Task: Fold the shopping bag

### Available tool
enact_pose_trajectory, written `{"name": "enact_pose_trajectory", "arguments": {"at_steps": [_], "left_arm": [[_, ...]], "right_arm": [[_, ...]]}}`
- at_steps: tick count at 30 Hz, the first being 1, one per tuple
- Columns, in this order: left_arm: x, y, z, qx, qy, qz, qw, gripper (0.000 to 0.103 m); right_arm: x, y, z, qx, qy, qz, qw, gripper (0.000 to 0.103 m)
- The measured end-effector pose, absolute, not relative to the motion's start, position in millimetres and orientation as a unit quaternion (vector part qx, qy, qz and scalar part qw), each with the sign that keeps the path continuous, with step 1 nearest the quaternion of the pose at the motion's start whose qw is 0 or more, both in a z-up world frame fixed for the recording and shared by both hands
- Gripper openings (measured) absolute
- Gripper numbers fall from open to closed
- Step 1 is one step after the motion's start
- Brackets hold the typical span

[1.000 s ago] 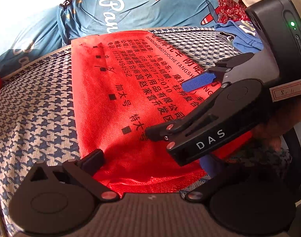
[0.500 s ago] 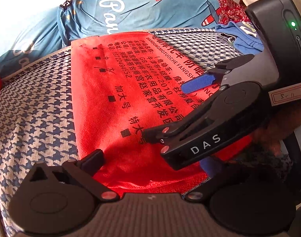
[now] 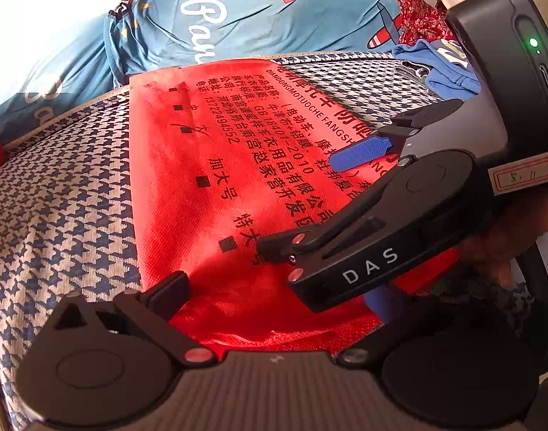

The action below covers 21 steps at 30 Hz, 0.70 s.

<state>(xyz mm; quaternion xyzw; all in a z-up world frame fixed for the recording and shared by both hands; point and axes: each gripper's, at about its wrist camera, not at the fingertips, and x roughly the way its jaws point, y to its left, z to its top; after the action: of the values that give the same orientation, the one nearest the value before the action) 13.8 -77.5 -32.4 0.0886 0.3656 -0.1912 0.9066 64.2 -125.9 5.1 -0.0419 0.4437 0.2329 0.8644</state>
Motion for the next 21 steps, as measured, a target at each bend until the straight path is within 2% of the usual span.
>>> {"name": "enact_pose_trajectory", "arguments": {"at_steps": [21], "left_arm": [[16.2, -80.6, -32.0, 0.091, 0.37, -0.186, 0.906, 0.103]], "right_arm": [[62.1, -121.3, 4.1, -0.04, 0.442, 0.23, 0.866, 0.103]]}}
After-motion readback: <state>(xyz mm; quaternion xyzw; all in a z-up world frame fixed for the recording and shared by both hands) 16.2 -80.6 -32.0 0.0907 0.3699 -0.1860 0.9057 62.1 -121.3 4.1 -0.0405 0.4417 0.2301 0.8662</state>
